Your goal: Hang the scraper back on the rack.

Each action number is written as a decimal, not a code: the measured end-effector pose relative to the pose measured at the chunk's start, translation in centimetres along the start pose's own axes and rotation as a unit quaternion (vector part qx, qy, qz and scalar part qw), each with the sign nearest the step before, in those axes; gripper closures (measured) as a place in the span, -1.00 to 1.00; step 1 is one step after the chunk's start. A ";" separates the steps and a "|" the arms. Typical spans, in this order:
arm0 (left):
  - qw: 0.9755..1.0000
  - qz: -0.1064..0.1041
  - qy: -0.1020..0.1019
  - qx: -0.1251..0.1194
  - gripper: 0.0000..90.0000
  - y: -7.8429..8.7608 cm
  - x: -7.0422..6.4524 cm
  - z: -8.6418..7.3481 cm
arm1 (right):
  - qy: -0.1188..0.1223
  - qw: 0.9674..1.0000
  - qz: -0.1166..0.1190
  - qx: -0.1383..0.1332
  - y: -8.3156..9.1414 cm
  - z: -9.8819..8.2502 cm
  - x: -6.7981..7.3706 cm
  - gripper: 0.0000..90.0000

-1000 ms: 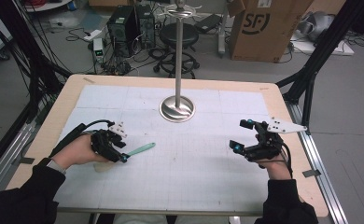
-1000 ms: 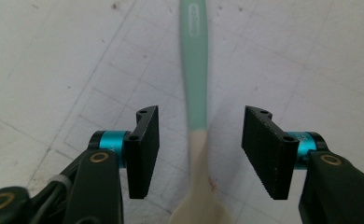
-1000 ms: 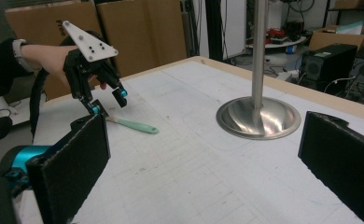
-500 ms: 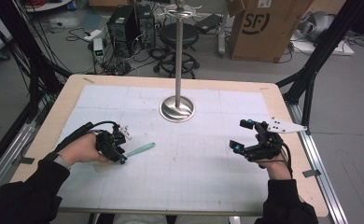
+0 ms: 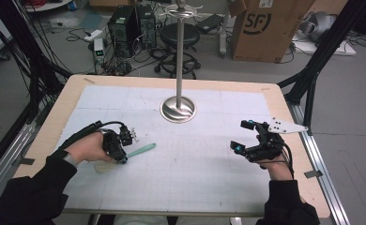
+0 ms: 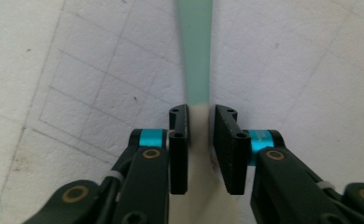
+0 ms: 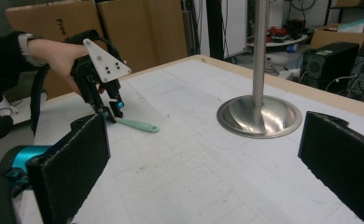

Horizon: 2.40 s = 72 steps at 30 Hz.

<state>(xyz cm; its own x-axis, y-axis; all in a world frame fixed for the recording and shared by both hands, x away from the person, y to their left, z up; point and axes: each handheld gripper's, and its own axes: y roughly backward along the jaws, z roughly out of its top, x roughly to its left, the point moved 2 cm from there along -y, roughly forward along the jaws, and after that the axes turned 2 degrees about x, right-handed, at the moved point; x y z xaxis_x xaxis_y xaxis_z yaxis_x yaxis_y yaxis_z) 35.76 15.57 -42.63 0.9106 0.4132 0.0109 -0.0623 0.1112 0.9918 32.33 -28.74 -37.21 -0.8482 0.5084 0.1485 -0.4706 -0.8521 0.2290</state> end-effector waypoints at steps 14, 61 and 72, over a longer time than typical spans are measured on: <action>0.999 -0.002 0.008 -0.050 0.79 0.8 0.2 -1.0 | -0.001 1.000 -0.001 -0.001 0.1 0.0 -0.1 -0.98; 0.862 -0.019 0.139 -0.487 0.79 11.2 5.2 1.5 | -0.003 1.000 -0.001 -0.007 0.3 0.0 -0.2 -0.98; 0.850 0.021 0.116 -0.514 0.79 15.4 7.3 3.0 | -0.003 1.000 0.000 -0.010 0.4 0.1 -0.2 -0.98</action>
<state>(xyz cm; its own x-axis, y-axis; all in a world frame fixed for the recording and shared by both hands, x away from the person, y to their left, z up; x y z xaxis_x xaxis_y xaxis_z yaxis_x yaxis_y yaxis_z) 42.64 17.55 -26.91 0.8009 0.5904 -0.1000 -0.5256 0.7731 0.3549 32.34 -29.19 -37.07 -0.8465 0.5093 0.1549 -0.4756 -0.8542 0.2100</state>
